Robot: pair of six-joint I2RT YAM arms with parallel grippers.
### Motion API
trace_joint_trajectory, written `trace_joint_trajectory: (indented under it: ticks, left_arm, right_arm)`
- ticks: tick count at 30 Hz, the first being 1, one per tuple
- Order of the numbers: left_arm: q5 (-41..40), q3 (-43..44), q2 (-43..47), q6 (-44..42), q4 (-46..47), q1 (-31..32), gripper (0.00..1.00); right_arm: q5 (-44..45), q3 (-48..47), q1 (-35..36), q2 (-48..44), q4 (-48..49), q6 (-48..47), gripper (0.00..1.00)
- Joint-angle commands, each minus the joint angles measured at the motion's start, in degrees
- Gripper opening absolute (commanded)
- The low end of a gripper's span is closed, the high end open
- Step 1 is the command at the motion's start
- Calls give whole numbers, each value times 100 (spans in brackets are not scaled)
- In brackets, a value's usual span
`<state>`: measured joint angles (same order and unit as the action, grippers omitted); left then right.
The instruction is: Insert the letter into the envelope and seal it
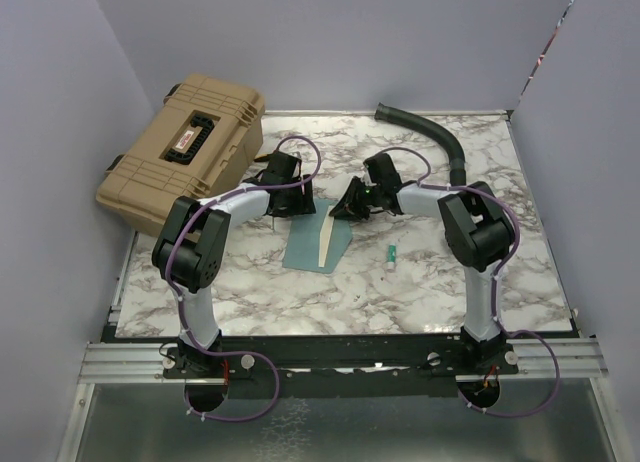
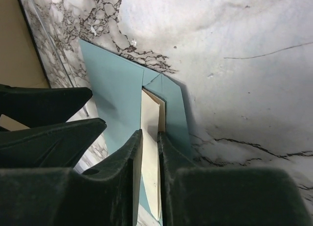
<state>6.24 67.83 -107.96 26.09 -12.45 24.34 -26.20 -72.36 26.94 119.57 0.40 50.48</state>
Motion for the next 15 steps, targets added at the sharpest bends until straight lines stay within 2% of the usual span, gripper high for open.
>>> trace_joint_trajectory:
  ticks: [1, 4, 9, 15]
  left_arm:
    - [54, -218, -253, 173, -486, 37, 71]
    - [-119, -197, -106, 267, -544, 36, 77]
    - [-144, -203, 103, 380, -729, 36, 78]
    - [-72, -507, 355, 495, -982, 36, 64]
  right_arm:
    - [253, -166, 31, -138, -487, -190, 25]
    - [535, -132, 30, -407, -866, -299, 35]
    - [707, -103, 30, -547, -1446, -317, 35]
    - [546, -8, 161, -556, -1430, -266, 30]
